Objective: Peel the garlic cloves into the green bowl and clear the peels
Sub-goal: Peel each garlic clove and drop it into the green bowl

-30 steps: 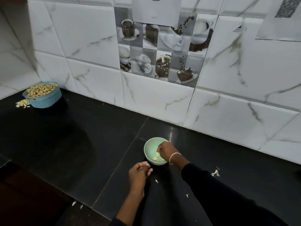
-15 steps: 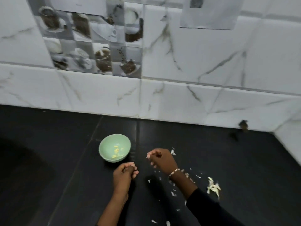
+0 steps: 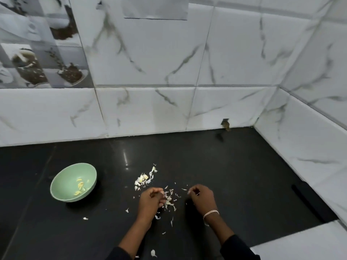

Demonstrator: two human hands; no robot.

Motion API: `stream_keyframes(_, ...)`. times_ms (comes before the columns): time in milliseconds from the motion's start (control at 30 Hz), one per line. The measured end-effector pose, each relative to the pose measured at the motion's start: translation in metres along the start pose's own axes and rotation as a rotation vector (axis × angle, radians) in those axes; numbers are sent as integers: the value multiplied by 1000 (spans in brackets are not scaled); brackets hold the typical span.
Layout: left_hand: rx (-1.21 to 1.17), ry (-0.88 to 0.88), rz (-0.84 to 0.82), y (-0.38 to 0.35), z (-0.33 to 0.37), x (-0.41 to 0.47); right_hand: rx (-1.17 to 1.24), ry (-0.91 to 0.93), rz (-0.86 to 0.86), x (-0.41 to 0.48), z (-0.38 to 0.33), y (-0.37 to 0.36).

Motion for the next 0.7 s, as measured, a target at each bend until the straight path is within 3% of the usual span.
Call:
stream_keyframes(133,28,-18,-25,-19,5,-2,-138,-5,58,25,17,12)
stream_keyframes(367,55,-28,4,-26,5,-1,-250,5,-37,48,31,13)
stream_keyframes(500,48,-24,21,-25,2,0,-333,133,-228,36,35,10)
stream_keyframes(700,42,-14,43,-26,-3,0,-345,359,-282,25,39,9)
Point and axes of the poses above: each hand's wrist, its own x-axis towards the middle knuckle, its own y-axis out of the back of the hand, z = x × y, the point moved 3 cm from there along x, towards the middle knuckle, and after that the axes turned 14 degrees about z, right-handed, at the moved point
